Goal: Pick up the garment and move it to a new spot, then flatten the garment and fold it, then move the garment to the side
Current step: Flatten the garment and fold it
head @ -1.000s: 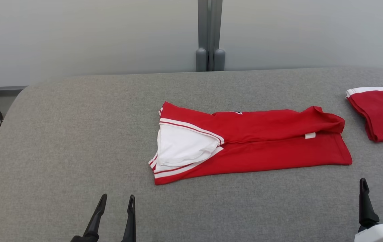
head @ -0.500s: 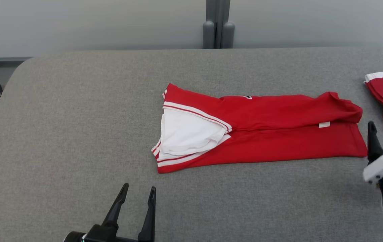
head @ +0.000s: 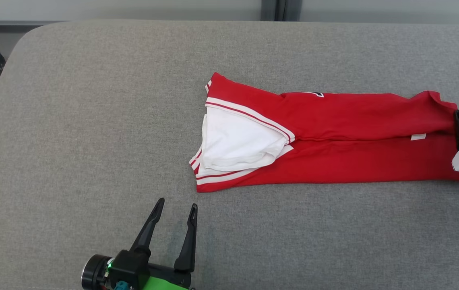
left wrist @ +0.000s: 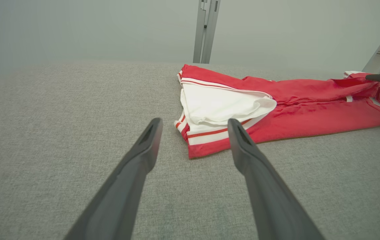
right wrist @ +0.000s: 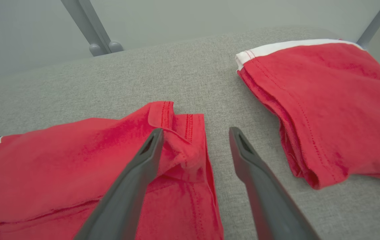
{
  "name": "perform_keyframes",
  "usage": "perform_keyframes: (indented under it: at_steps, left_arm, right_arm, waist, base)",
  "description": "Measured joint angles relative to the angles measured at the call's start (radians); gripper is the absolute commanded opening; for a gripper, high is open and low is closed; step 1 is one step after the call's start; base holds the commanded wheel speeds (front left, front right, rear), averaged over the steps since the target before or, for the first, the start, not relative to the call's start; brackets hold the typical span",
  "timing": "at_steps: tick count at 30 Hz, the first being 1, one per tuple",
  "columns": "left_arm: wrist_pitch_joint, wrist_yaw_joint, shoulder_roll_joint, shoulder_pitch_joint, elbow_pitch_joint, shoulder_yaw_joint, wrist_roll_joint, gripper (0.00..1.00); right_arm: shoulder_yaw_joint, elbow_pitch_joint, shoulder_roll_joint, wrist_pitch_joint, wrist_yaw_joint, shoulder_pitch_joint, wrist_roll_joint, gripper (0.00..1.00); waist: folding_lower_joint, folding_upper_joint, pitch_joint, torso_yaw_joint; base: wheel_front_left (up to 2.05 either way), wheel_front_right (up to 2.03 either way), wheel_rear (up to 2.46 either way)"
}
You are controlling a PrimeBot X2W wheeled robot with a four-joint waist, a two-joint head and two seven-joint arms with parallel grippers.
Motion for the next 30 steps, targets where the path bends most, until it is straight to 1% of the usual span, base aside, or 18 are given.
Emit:
perform_keyframes:
  at_steps: [6,11,20,25,30]
  left_arm:
    - [0.000,0.003,0.000,-0.020,0.005,-0.002,-0.001,1.00]
    - [0.000,0.003,0.000,-0.034,0.008,-0.002,-0.001,1.00]
    - [0.000,0.002,0.000,-0.037,0.012,0.000,0.000,1.00]
    - [0.000,0.003,0.000,-0.036,0.012,-0.002,0.000,1.00]
    - [0.000,-0.001,0.000,-0.038,0.009,-0.007,0.000,1.00]
  right_arm:
    - [0.040,0.068,-0.006,-0.026,0.000,-0.025,0.004,1.00]
    - [0.060,0.116,0.002,-0.055,0.000,-0.028,0.023,1.00]
    - [0.087,0.160,0.029,-0.098,0.000,-0.006,0.077,1.00]
    - [0.108,0.174,0.041,-0.099,0.000,0.004,0.105,1.00]
    - [0.129,0.195,0.041,-0.096,0.000,0.000,0.124,1.00]
  waist:
    - [0.0000,0.0000,0.036,0.005]
    - [0.0000,0.0000,0.048,-0.007]
    - [0.0000,0.0000,0.035,-0.025]
    - [0.0000,0.0000,0.025,-0.032]
    - [0.0000,0.0000,0.031,-0.022]
  base:
    - [0.00,0.00,0.00]
    - [0.00,0.00,0.00]
    - [0.00,0.00,0.00]
    - [0.00,0.00,0.00]
    - [0.00,0.00,0.00]
